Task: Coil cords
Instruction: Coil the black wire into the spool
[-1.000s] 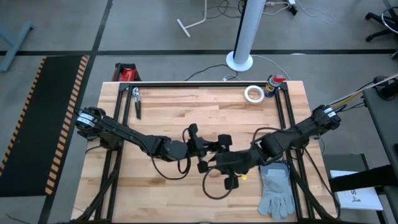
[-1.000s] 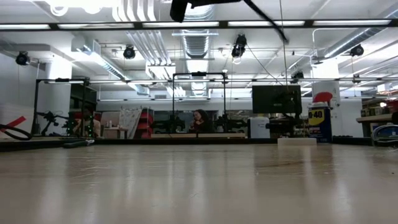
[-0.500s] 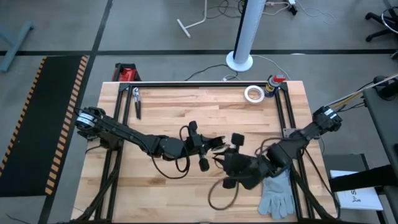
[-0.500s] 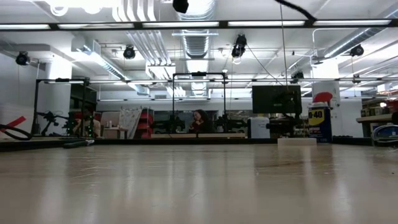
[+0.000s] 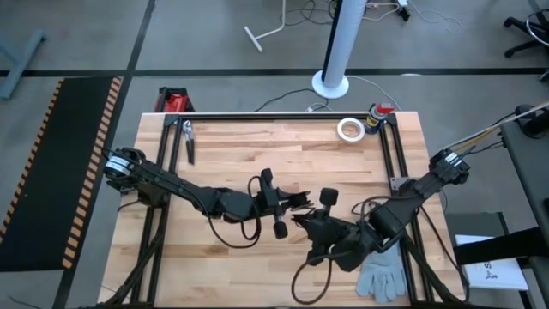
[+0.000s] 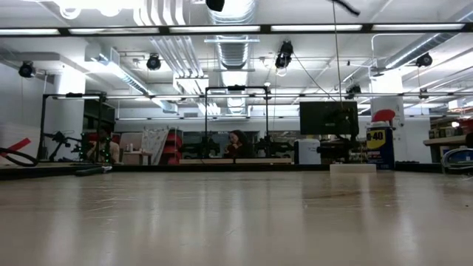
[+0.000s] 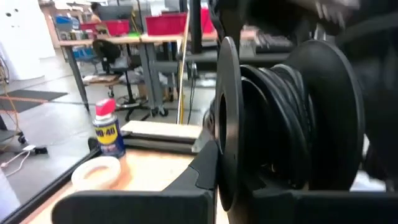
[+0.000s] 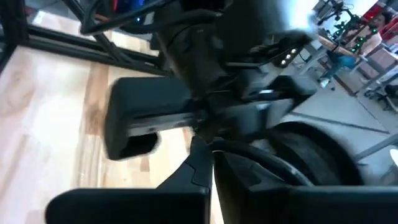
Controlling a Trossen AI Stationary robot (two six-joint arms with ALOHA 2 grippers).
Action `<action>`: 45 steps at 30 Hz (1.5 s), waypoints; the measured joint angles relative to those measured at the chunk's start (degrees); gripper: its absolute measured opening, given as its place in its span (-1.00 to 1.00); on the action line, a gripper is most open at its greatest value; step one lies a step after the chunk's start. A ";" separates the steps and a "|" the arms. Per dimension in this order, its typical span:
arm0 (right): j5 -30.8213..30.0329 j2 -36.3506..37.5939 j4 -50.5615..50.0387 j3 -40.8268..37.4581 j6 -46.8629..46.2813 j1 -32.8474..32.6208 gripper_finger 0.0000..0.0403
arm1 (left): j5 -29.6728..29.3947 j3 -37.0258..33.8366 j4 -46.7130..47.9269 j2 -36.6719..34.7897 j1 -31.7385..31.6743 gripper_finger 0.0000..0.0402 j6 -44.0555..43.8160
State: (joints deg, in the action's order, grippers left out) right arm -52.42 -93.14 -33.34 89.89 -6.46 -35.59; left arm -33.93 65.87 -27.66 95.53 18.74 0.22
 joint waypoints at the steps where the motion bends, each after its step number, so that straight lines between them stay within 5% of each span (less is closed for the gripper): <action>1: 0.24 0.03 -1.77 0.83 -0.61 0.00 -0.98 | 0.01 0.00 0.95 0.00 0.12 -1.00 0.41; 5: 4.75 0.16 -7.53 4.37 -2.99 0.74 -0.99 | -0.21 0.00 3.23 0.02 0.22 -1.00 2.29; 21: 29.97 0.24 -0.83 6.09 5.29 10.29 -1.00 | -1.12 0.14 -6.82 6.71 -0.66 -1.00 5.00; 27: 29.65 0.48 -7.93 6.45 1.06 10.29 -1.00 | -1.23 0.13 -6.20 6.73 -0.66 -1.00 5.32; 34: 17.22 2.25 -12.97 6.51 -0.07 5.94 -1.00 | -1.55 0.13 -4.34 6.62 -0.63 -1.00 5.18; 45: 13.39 4.00 -25.68 9.42 -6.20 4.62 -1.00 | -1.75 0.13 -3.42 5.18 -0.37 -1.00 5.89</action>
State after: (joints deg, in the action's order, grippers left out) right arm -39.04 -89.14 -59.02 99.31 -12.66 -30.97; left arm -35.68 66.00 -31.07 100.70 18.37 6.11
